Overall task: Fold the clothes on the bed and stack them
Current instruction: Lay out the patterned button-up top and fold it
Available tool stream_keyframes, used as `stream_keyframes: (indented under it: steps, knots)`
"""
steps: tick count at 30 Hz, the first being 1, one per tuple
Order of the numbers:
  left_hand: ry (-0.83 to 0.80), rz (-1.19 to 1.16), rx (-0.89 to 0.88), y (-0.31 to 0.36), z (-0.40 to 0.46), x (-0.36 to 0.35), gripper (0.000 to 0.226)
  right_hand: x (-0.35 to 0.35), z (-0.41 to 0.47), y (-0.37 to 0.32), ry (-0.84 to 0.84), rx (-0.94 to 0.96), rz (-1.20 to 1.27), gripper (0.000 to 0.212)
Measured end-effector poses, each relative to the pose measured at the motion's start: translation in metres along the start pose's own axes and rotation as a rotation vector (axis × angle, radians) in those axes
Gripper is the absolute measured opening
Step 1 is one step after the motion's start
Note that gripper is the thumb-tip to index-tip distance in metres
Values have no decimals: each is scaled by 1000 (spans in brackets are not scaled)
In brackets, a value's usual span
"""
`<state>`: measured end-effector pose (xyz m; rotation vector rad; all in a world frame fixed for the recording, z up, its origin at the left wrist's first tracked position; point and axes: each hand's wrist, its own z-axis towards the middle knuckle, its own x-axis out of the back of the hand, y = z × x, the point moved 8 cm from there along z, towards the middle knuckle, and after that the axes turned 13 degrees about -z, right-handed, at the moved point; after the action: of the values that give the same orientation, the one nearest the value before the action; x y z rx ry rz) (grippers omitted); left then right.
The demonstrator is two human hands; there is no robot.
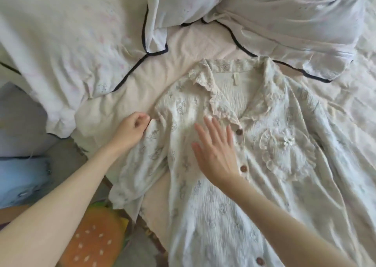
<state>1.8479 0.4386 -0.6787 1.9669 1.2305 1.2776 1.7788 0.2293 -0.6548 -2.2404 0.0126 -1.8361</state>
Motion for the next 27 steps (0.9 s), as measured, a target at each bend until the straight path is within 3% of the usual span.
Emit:
stream_keyframes:
  steps: [4, 6, 9, 13, 15, 16, 18, 20, 21, 23, 25, 27]
  knots:
    - [-274, -139, 171, -41, -41, 1, 24, -22, -47, -42, -33, -60, 41, 47]
    - [-369, -101, 218, -63, -60, 5, 19, -31, -62, -52, -62, -99, 5, 47]
    - [-234, -19, 141, -82, -64, 35, 31, -48, -74, -51, -146, -153, -55, 46]
    - [112, 52, -185, -56, -70, 105, 17, -60, -77, -49, -233, -212, -101, 49]
    - [163, 45, -320, -41, -86, 117, 20, -59, -75, -53, -226, -256, -63, 46]
    - [112, 74, -334, -41, -93, 111, 17, -59, -74, -55, -218, -283, -31, 46]
    - [-151, 201, -244, -59, -100, 79, 6, -59, -72, -59, -198, -350, 56, 45]
    - [-420, 241, -114, -88, -102, 49, 17, -61, -70, -61, -194, -412, 134, 47]
    - [-459, 217, -93, -93, -98, 44, 21, -63, -70, -62, -201, -425, 148, 48]
    - [-370, 149, -143, -88, -81, 45, 24, -66, -70, -64, -203, -407, 117, 50]
    - [-174, 43, -195, -76, -64, 54, 23, -67, -71, -65, -180, -393, 122, 48]
    - [-50, -107, -137, -75, -51, 59, 26, -64, -73, -64, -136, -443, 239, 44]
